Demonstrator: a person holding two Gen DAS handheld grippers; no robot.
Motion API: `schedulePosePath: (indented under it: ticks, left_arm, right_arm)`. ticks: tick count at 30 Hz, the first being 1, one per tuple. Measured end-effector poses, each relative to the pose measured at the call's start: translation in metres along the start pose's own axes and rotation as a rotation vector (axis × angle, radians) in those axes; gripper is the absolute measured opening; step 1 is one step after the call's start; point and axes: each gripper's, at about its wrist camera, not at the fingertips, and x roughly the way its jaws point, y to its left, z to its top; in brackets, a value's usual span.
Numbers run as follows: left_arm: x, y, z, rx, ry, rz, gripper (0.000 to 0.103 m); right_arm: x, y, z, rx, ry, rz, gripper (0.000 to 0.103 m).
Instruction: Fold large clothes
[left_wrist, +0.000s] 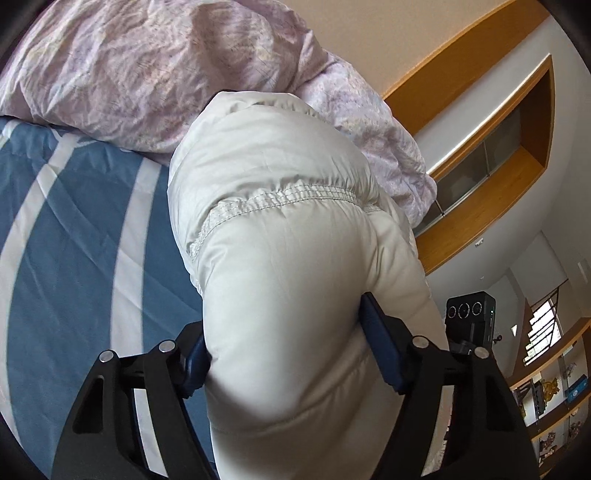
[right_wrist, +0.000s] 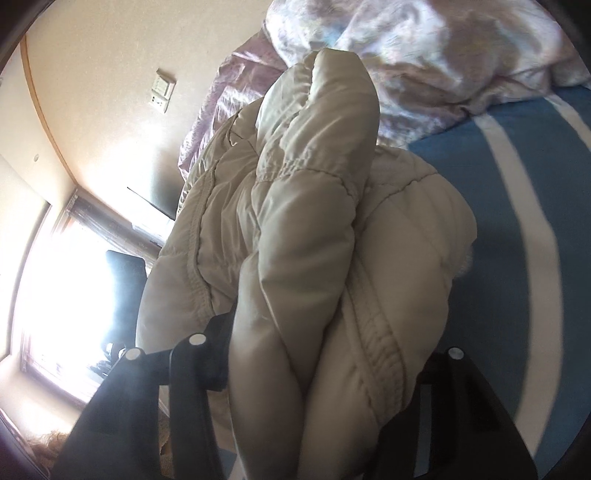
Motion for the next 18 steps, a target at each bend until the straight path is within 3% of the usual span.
schedulePosePath:
  ticks: [7,12,18]
  left_arm:
    - [-0.021,0.045,0.009,-0.046,-0.036,0.064,0.073]
    - [-0.015,0.068,0.012,-0.076,-0.044,0.087,0.073]
    - [0.003,0.056,0.021,0.023,-0.027,0.155,0.075]
  right_arm:
    - [0.058,0.027,0.024,-0.05,0.047,-0.03,0.049]
    - [0.072,0.037,0.028,-0.064,0.035,-0.077,0.049]
    - [0.076,0.026,0.014,-0.002,-0.027,-0.1,0.054]
